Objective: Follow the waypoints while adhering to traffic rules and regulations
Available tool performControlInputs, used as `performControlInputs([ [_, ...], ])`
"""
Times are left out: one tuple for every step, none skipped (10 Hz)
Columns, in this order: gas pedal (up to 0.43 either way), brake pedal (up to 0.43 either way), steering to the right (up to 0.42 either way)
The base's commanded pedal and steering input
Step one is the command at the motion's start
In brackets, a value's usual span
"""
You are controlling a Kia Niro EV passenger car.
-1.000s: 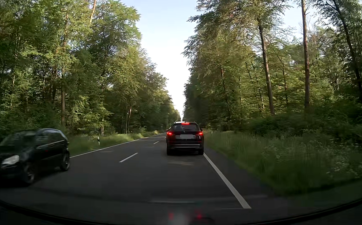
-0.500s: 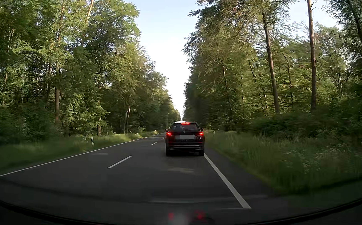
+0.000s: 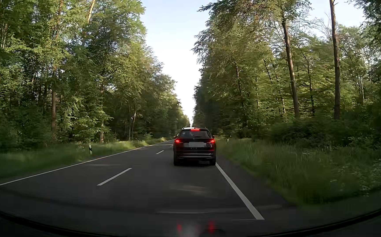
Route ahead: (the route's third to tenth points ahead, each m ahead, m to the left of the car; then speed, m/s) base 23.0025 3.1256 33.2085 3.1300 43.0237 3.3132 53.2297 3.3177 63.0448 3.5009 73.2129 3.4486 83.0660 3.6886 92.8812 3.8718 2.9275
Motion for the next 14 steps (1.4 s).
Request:
performControlInputs([
  [0.0, 0.0, 0.0],
  [0.0, 0.0, 0.0],
  [0.0, 0.006, 0.0],
  [0.0, 0.0, 0.0],
  [0.0, 0.0, 0.0],
  [0.0, 0.0, 0.0],
  [0.0, 0.0, 0.0],
  [0.0, 0.0, 0.0],
  [0.0, 0.0, 0.0],
  [0.0, 0.0, 0.0],
  [0.0, 0.0, 0.003],
  [0.0, 0.0, 0.003],
  [0.0, 0.0, 0.003],
  [0.0, 0.0, 0.003],
])
